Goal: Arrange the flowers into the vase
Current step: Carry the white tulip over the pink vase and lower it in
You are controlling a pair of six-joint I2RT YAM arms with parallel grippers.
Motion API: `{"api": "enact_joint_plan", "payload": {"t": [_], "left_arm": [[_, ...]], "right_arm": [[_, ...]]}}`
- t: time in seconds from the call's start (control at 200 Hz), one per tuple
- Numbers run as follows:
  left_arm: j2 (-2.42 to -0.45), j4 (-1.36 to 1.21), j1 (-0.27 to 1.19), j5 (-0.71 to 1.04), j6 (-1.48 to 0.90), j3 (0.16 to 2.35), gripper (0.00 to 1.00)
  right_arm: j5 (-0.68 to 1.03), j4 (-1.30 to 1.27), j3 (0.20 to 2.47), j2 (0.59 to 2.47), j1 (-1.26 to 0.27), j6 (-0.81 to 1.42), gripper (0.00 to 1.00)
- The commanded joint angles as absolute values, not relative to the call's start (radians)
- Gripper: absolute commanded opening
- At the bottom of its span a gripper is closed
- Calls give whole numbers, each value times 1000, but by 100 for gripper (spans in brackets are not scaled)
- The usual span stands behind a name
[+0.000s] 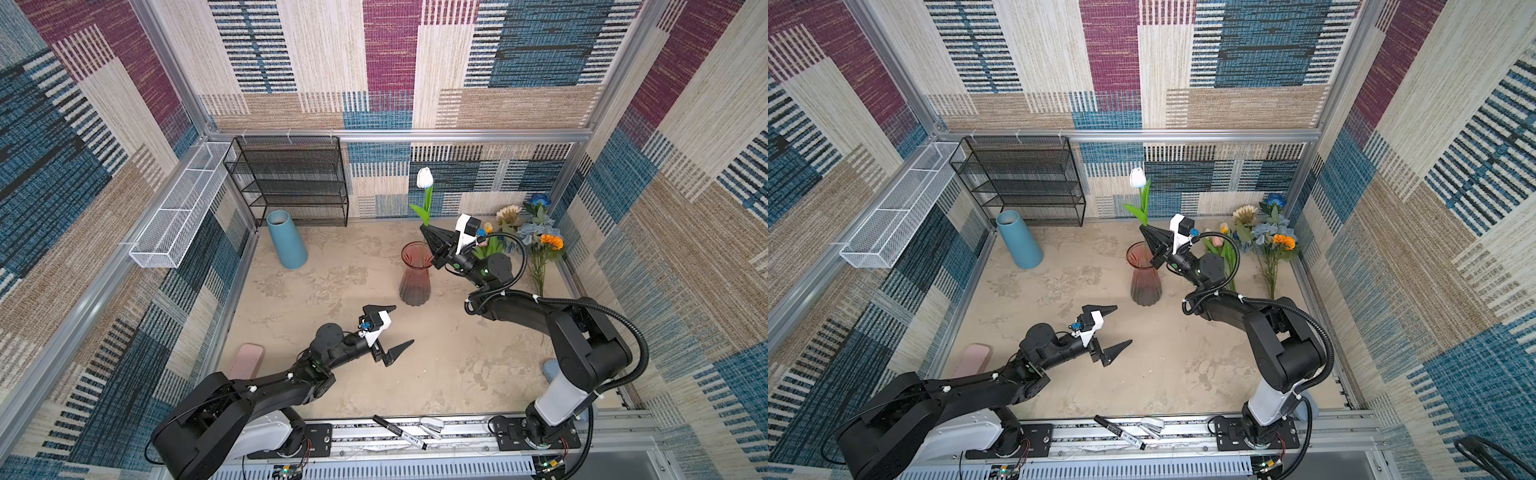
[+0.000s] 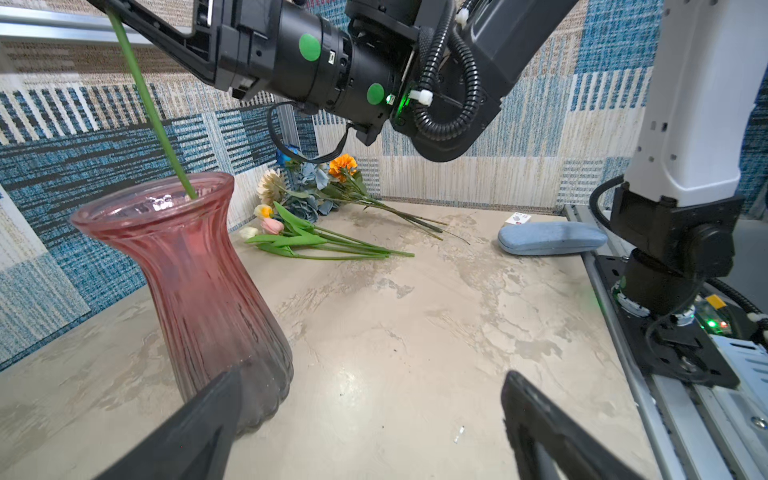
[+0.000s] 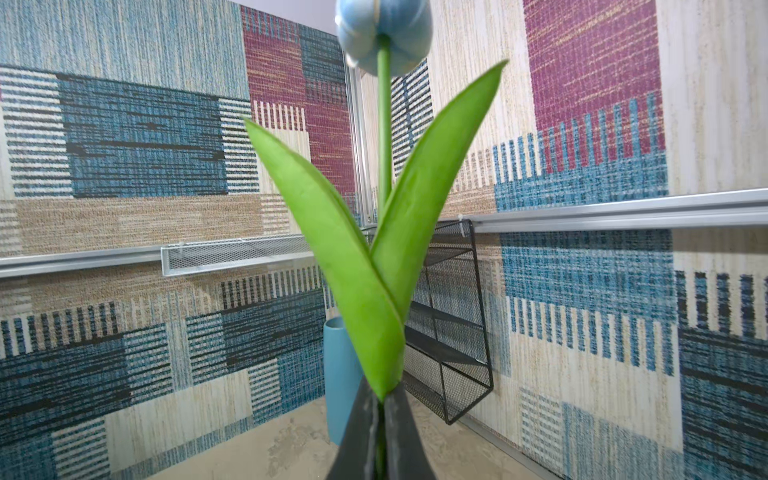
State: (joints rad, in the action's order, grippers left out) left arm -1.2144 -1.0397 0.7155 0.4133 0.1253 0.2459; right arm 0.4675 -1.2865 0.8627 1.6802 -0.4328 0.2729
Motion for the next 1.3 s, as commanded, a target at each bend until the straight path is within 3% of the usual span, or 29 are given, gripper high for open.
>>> {"api": "enact_joint_plan", "payload": {"t": [0.0, 0.561, 0.781, 0.897, 1.117, 1.292], "left_arm": [[-1229, -1072, 716, 401, 146, 251, 100], [-1205, -1045, 716, 391, 166, 249, 100], [-1188, -1032, 716, 373, 187, 242, 100], [-1194, -1032, 716, 367, 192, 244, 100], [-1225, -1044, 716, 354, 216, 243, 100], [-1221, -1021, 716, 339, 236, 248, 100]], "right_arm": [[453, -1285, 828, 1657, -434, 197, 2], [401, -1144, 682, 1549, -434, 64, 18], [394, -1107, 651, 1523, -434, 18, 37], [377, -1092, 640, 1515, -434, 5, 41], [354, -1075, 605, 1476, -434, -32, 64], [334, -1069, 585, 1456, -434, -54, 72]]}}
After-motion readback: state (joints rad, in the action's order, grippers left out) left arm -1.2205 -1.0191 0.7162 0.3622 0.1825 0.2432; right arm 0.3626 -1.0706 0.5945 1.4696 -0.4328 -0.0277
